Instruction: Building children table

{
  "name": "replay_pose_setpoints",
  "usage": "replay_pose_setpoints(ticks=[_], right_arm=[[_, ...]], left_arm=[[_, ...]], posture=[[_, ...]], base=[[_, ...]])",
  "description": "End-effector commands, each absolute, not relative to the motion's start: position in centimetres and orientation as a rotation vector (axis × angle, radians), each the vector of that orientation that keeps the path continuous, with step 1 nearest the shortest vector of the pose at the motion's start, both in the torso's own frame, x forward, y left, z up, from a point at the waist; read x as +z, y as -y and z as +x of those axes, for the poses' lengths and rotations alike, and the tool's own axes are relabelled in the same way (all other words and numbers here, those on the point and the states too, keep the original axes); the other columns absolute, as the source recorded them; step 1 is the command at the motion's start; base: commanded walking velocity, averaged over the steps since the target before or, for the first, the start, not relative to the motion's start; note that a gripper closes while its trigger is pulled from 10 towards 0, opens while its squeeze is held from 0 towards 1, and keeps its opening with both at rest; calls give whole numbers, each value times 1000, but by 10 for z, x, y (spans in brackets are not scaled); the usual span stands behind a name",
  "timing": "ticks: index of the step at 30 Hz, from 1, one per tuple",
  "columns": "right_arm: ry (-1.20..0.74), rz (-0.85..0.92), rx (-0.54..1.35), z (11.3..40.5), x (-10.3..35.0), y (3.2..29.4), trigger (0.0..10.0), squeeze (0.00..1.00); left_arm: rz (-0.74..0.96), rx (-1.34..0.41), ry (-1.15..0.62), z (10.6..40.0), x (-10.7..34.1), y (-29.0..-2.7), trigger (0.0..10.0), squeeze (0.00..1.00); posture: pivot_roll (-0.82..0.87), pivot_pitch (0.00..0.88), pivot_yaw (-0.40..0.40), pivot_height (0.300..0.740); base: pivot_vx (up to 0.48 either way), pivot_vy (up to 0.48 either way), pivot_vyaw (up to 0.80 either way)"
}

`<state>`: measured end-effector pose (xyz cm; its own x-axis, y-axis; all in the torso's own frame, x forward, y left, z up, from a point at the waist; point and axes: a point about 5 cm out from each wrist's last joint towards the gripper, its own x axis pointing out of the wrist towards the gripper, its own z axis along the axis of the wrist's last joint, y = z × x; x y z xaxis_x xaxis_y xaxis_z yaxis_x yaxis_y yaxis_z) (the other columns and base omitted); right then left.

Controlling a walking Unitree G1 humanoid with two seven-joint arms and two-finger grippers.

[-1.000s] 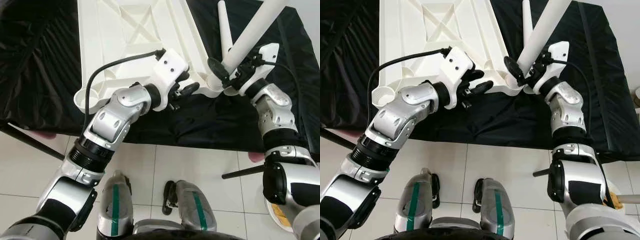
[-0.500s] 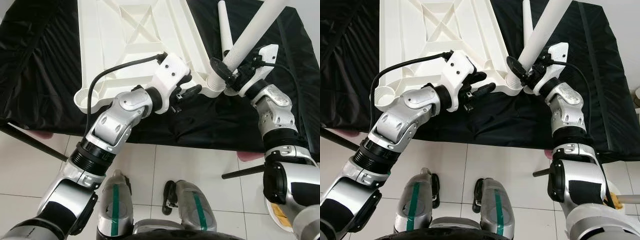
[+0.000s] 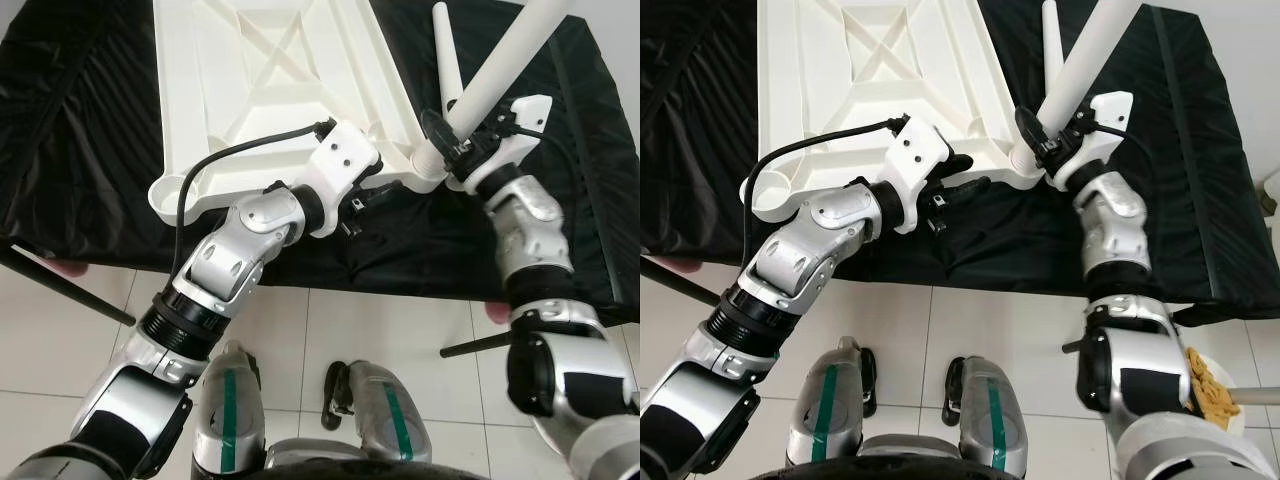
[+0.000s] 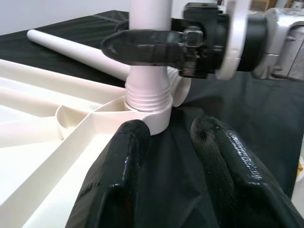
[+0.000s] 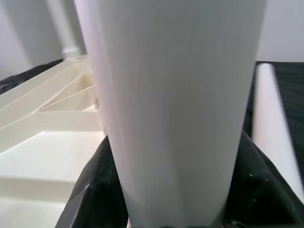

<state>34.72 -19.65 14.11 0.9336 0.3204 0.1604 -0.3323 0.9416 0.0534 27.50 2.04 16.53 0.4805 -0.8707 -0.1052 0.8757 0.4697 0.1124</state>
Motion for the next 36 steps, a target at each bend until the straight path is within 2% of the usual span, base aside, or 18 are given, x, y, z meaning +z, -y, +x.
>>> replay_pose_setpoints(ticks=[1, 3, 6, 7, 14, 16, 20, 21, 27, 28, 29, 30, 36], right_arm=[[119, 148, 251, 345, 133, 204, 0, 0], [114, 177, 139, 345, 130, 196, 0, 0], [119, 179, 73, 345, 130, 191, 0, 0], [119, 157, -30, 343, 129, 183, 0, 0], [109, 146, -120, 339, 127, 171, 0, 0], [83, 149, -172, 335, 123, 156, 0, 0], [45, 143, -198, 333, 120, 151, 0, 0], [23, 126, -205, 335, 120, 153, 10000, 0], [22, 90, -203, 336, 122, 157, 10000, 0], [31, 89, -184, 336, 122, 157, 10000, 373], [31, 89, -184, 336, 122, 157, 10000, 373], [56, 98, -147, 334, 124, 156, 10000, 1000], [82, 117, -3, 332, 126, 159, 10000, 1000]], left_arm=[[174, -1162, -27, 268, 166, -17, 10000, 0], [175, -1161, -28, 267, 165, -17, 10000, 0], [176, -1162, -28, 267, 165, -17, 10000, 0], [179, -1165, -27, 267, 164, -17, 10000, 0], [180, -1167, -26, 267, 164, -17, 10000, 0], [181, -1167, -27, 267, 163, -16, 10000, 0], [182, -1166, -26, 267, 163, -16, 10000, 0], [182, -1165, -25, 267, 163, -16, 10000, 0], [182, -1162, -23, 267, 164, -16, 10000, 0], [182, -1162, -22, 268, 164, -16, 10000, 0], [182, -1162, -22, 268, 164, -16, 10000, 0], [182, -1161, -21, 268, 164, -16, 10000, 0], [181, -1164, -17, 268, 164, -15, 10000, 0]], posture=[[50, 24, -80, 740], [48, 20, -78, 740], [46, 19, -78, 740], [44, 16, -77, 740], [41, 7, -76, 740], [43, 0, -77, 740], [44, 0, -79, 740], [43, 0, -80, 740], [43, 0, -83, 740], [41, 0, -83, 740], [41, 0, -83, 740], [40, 0, -84, 740], [33, 0, -81, 740]], base=[[0, 0, 0], [0, 0, 0], [0, 0, 0], [0, 0, 0], [0, 0, 0], [0, 0, 0], [0, 0, 0], [0, 0, 0], [0, 0, 0], [0, 0, 0], [0, 0, 0], [0, 0, 0], [0, 0, 0]])
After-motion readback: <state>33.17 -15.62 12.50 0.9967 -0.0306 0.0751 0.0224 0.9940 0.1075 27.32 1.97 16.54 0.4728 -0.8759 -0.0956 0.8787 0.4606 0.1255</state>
